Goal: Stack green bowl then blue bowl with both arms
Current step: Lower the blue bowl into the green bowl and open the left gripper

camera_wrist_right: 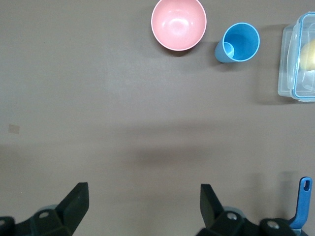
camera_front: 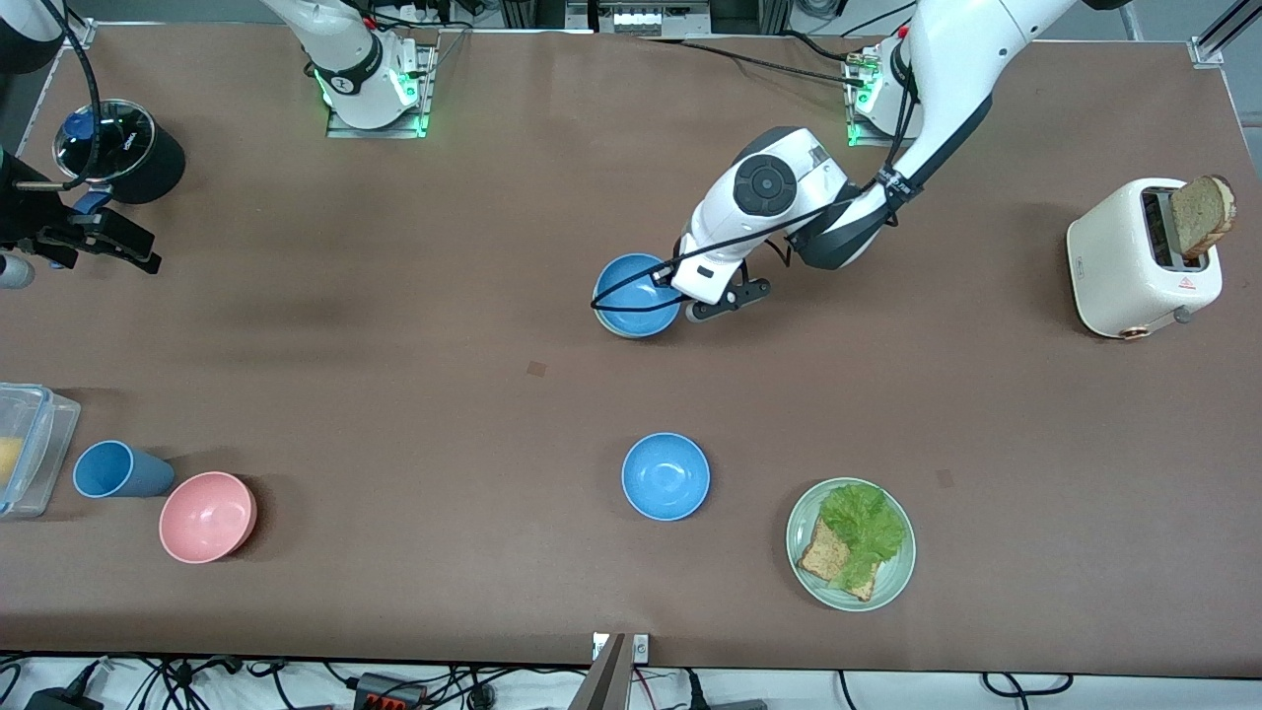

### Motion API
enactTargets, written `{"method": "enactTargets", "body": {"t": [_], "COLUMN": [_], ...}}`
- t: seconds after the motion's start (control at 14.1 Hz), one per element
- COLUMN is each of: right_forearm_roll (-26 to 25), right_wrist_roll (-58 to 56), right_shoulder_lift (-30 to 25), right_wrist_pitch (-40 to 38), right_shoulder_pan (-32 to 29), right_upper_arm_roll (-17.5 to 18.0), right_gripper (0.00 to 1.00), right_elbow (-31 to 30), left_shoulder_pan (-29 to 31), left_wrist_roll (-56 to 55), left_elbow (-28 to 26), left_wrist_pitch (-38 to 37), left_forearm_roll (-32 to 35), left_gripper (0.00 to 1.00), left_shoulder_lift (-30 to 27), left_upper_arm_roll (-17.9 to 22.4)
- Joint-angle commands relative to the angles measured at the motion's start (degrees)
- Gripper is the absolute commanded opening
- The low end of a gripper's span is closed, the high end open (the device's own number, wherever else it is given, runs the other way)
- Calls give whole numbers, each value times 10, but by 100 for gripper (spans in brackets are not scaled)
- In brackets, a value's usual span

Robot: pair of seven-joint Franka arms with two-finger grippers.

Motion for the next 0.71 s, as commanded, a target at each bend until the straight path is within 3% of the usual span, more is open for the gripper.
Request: {"method": "enactTargets", "body": {"t": [0.0,0.07,0.21,0.35,0.64], "right_forearm_roll": [1,1,1,1,1], "right_wrist_roll": [-10,-10,-10,-10,-10], "right_shoulder_lift": [-14,-14,-14,-14,-15], "right_wrist_pitch": [6,6,4,3,0], "right_shoulder_pan": [-4,-4,-4,-4,-4], "right_upper_arm_roll": [3,3,3,3,2], "right_gripper": [100,100,100,100,100], "right_elbow": [-14,-14,-14,-14,-14], "left_shoulder_pan": [-17,-15,-4,12,47], "left_wrist_roll": [-15,-17,-21,-18,0], "left_elbow": [-5,-4,2,6,84], "left_wrist_pitch": [17,15,9,-8,-131], "left_forearm_roll": [17,17,17,17,16], "left_gripper": [9,21,55,63,65], "left_shoulder_lift": [1,2,1,-8,-12], "left_upper_arm_roll": [10,16,16,13,-6]}}
